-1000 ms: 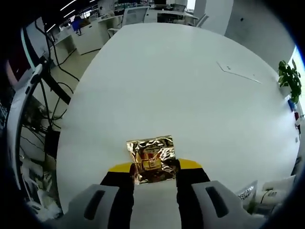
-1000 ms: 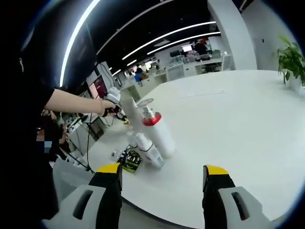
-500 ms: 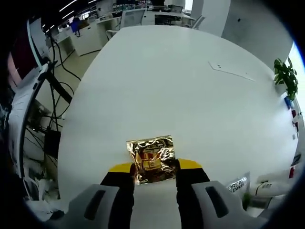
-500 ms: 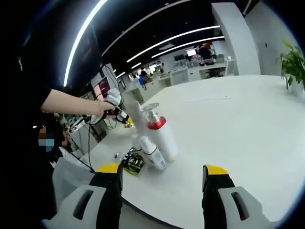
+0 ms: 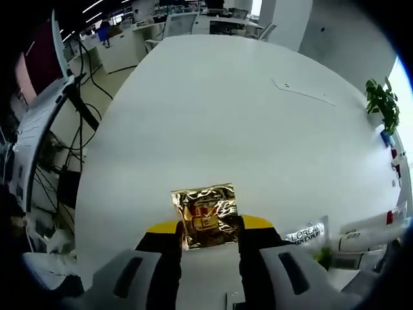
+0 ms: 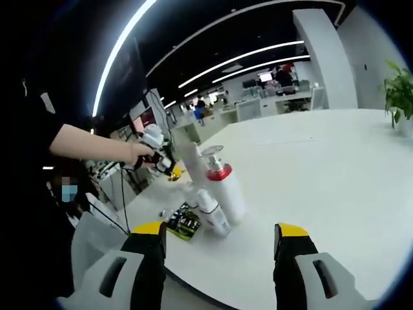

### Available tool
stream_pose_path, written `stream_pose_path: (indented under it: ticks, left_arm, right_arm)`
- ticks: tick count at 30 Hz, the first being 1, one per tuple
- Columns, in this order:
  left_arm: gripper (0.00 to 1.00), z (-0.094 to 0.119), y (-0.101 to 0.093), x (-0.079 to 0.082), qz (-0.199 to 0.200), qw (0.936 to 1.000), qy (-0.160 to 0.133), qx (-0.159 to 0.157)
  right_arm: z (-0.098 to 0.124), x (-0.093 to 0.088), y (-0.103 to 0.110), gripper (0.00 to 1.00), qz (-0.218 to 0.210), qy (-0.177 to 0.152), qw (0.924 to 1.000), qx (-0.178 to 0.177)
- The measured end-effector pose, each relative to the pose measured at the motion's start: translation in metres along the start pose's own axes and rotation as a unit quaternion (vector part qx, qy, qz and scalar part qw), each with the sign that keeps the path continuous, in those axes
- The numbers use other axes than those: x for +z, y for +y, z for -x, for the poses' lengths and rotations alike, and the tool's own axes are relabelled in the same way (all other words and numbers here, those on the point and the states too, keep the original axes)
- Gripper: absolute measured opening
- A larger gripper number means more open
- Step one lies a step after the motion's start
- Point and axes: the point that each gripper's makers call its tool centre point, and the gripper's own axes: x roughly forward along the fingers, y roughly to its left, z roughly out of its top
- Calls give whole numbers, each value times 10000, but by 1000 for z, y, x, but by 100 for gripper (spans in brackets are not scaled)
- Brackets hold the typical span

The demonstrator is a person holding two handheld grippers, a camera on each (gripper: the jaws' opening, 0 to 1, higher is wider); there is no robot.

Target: Arrange the skincare products in the storage area until every visible bottle or jar stands upright without overlapping.

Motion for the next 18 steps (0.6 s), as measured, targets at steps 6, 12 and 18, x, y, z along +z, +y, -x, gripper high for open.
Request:
stream_pose_path:
  ticks: [6, 12, 18]
  left_arm:
    - [30, 12, -5, -17, -20, 10000, 4, -19]
    - [30, 21, -10, -30, -25, 10000, 2, -46]
    - [31, 19, -21, -38, -85, 9999, 40, -120]
  right_arm:
    - [1, 3, 3, 70, 62, -63, 9999, 58]
    - [3, 6, 4, 70, 62, -156, 9998, 63]
    - [4, 6, 5, 69, 76, -198, 9997, 78]
